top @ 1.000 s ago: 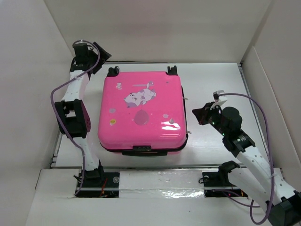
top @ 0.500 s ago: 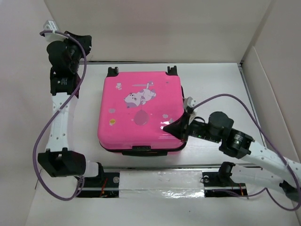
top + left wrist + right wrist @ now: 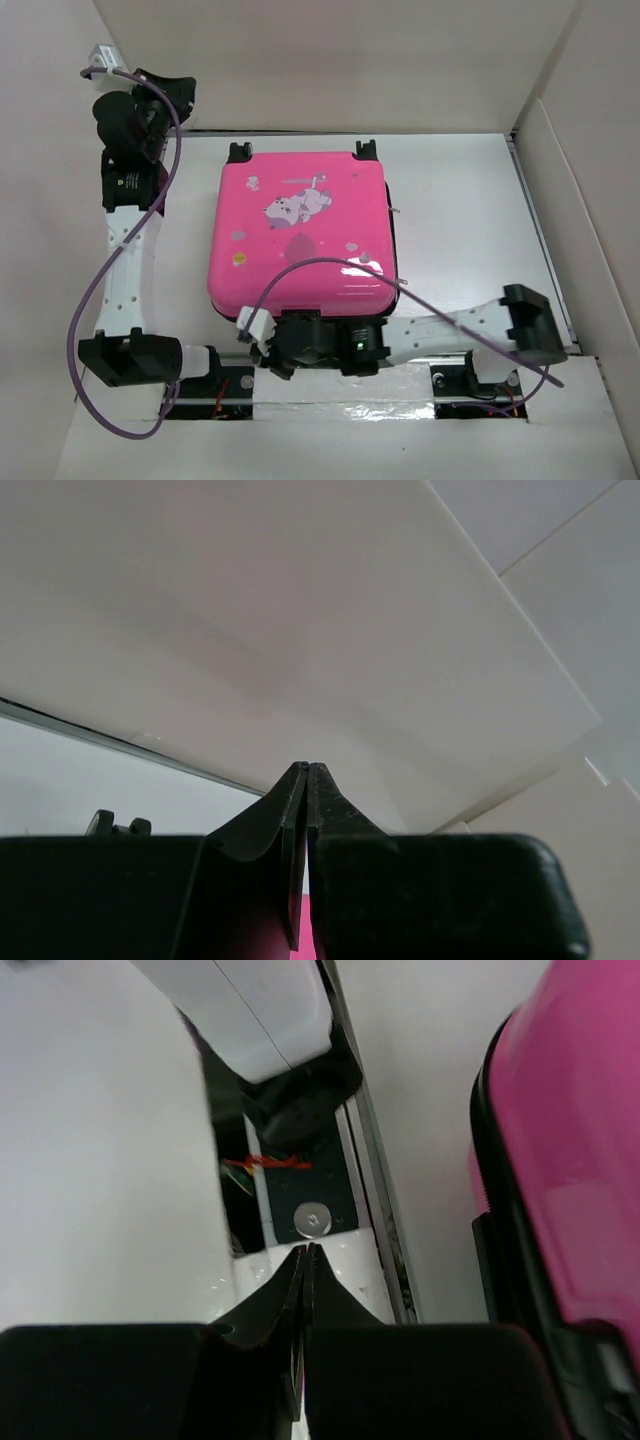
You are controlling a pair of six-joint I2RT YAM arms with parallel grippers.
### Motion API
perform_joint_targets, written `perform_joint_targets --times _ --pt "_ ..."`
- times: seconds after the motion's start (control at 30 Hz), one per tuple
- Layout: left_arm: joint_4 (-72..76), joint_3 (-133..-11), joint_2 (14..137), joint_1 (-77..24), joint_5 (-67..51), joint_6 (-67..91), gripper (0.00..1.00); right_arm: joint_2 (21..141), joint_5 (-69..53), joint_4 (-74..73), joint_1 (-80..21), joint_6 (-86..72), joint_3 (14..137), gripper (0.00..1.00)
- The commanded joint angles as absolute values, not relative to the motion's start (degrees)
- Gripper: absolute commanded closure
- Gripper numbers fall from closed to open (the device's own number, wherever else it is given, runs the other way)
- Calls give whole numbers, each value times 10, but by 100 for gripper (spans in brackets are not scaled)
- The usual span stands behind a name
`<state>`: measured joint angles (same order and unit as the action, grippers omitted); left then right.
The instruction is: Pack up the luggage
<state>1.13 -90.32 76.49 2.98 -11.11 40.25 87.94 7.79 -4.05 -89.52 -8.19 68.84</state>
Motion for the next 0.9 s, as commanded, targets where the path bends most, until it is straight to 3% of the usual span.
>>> perform_joint_targets --times 0.0,0.17,0.37,0.5,0.87 --pt "40 -896 713 29 -110 397 100 932 177 -23 -908 -79 745 100" --pt "60 -881 679 29 -83 403 100 1029 298 -40 -913 -75 791 100" --pt "68 -881 671 29 -91 408 100 1120 360 -56 -913 -66 853 100" --pt "75 -875 672 29 -98 410 100 1171 367 -73 -884 -62 885 100" --pt "98 -879 693 29 -130 422 100 1172 325 -19 -767 -18 905 100"
